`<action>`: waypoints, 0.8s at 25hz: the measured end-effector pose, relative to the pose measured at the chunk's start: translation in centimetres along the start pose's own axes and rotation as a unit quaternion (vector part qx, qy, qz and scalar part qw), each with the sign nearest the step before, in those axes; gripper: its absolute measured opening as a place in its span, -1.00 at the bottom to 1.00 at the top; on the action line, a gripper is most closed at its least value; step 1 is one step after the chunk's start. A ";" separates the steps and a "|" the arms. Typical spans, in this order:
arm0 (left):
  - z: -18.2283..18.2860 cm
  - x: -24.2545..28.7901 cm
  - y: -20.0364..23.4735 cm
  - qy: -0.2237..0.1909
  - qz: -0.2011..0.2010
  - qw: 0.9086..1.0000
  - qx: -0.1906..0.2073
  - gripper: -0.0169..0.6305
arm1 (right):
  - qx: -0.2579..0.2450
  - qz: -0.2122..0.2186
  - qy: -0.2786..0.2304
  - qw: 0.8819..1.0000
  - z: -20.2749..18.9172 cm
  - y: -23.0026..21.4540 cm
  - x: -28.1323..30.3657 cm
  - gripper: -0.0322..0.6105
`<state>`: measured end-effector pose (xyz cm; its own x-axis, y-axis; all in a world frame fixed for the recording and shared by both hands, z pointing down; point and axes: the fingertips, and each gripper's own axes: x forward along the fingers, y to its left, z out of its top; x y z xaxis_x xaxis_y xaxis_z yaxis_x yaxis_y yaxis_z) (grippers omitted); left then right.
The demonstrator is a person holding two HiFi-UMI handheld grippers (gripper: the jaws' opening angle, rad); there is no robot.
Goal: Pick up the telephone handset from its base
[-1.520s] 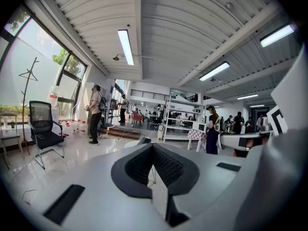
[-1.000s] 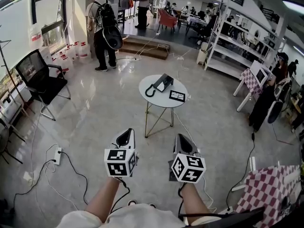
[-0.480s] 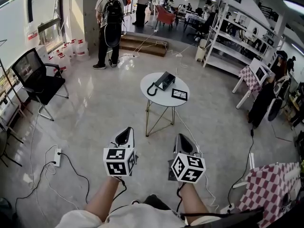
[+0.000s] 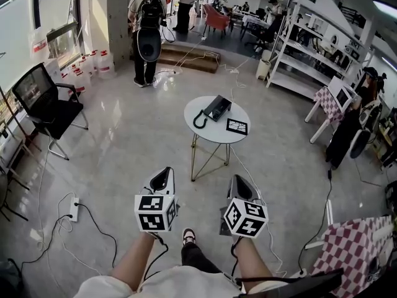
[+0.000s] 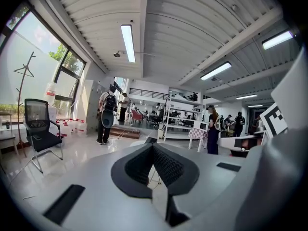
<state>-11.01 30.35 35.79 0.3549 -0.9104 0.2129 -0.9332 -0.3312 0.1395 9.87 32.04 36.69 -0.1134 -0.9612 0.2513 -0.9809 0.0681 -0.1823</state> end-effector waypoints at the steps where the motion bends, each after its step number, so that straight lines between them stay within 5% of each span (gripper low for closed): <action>1: 0.1 0.5 0.1 -0.001 0.001 1.000 0.001 -0.92 | 0.001 0.000 0.000 1.000 0.1 -0.2 0.6 -0.83; 20: 4.3 12.9 3.8 -0.010 0.021 1.000 0.017 -0.92 | -0.021 0.010 -0.002 1.000 5.2 -2.4 14.5 -0.83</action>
<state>-10.25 16.27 34.87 0.3146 -0.9282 0.1986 -0.9487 -0.3005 0.0984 11.39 16.57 35.81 -0.1321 -0.9607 0.2443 -0.9844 0.0981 -0.1462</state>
